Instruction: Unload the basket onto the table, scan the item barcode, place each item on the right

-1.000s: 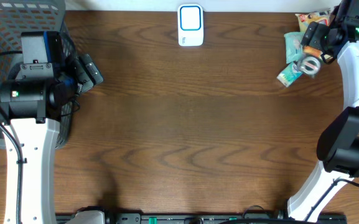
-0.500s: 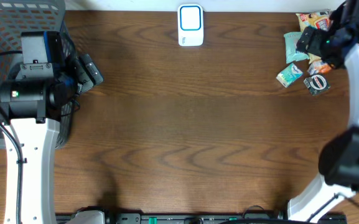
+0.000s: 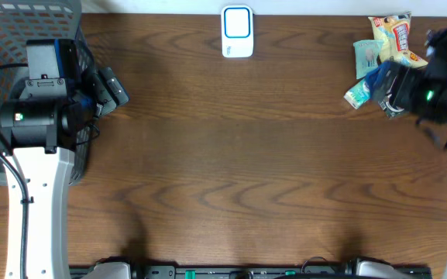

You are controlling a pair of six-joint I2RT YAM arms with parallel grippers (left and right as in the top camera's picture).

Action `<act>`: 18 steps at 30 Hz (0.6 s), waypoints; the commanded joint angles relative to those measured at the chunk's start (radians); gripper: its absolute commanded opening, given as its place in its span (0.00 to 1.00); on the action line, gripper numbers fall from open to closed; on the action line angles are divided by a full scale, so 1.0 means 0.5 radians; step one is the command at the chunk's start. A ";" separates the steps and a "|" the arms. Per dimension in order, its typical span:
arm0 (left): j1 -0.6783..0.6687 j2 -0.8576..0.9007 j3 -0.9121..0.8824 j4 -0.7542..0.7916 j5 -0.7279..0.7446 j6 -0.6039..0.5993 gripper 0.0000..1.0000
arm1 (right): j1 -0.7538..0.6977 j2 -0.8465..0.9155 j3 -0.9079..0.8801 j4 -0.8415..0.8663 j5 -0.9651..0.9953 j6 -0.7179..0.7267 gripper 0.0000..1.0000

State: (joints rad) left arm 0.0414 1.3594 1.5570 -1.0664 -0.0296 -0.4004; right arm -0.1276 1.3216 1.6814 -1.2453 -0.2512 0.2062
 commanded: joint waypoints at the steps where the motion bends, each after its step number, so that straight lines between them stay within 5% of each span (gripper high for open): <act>1: 0.008 -0.011 0.000 -0.005 -0.011 -0.018 0.98 | 0.129 -0.283 -0.282 0.046 -0.025 0.018 0.99; 7: 0.008 -0.011 0.000 -0.005 -0.011 -0.018 0.98 | 0.204 -0.631 -0.653 -0.014 -0.055 0.034 0.99; 18: 0.008 -0.011 0.000 -0.005 -0.011 -0.018 0.98 | 0.204 -0.684 -0.698 -0.278 -0.056 0.034 0.99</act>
State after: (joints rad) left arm 0.0414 1.3594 1.5570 -1.0676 -0.0292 -0.4004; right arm -0.0311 0.9863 1.3373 -1.3796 -0.2714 0.2188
